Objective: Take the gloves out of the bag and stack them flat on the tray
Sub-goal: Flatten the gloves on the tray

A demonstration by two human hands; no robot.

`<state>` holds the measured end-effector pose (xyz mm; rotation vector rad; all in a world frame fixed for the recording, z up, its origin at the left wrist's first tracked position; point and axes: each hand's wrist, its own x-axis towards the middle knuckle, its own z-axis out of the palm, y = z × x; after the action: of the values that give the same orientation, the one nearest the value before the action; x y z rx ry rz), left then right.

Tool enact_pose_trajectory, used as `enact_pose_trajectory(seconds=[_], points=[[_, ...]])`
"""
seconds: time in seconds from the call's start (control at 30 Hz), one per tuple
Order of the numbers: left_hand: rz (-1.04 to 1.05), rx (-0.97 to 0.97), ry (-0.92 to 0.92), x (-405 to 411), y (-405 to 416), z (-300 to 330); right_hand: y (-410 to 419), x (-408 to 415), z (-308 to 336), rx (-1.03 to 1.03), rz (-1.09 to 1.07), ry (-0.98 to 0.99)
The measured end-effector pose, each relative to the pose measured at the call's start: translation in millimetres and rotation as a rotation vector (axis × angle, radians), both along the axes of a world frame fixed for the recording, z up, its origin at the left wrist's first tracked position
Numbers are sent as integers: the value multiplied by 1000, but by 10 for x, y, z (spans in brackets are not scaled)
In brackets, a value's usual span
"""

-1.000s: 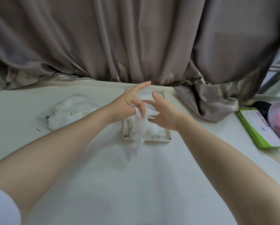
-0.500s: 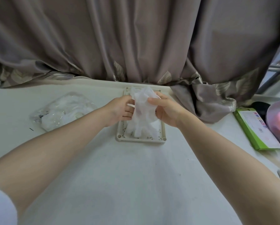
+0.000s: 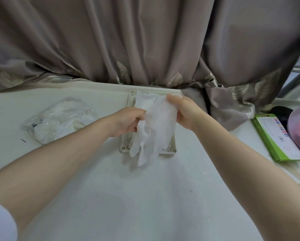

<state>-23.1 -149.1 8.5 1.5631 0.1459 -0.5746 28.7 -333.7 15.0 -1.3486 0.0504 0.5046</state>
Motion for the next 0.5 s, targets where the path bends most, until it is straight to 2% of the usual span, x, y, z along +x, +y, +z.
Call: enact_pose_trajectory(seconds=[0.1, 0.2, 0.37, 0.5], points=[[94, -43, 37, 72, 4, -100, 21, 7, -156, -28, 70, 154], [161, 3, 48, 169, 6, -231, 67, 9, -311, -111, 177, 262], [221, -47, 47, 317, 46, -394, 182, 146, -438, -122, 58, 184], [238, -117, 130, 498, 175, -509, 222, 366, -534, -115, 21, 165]])
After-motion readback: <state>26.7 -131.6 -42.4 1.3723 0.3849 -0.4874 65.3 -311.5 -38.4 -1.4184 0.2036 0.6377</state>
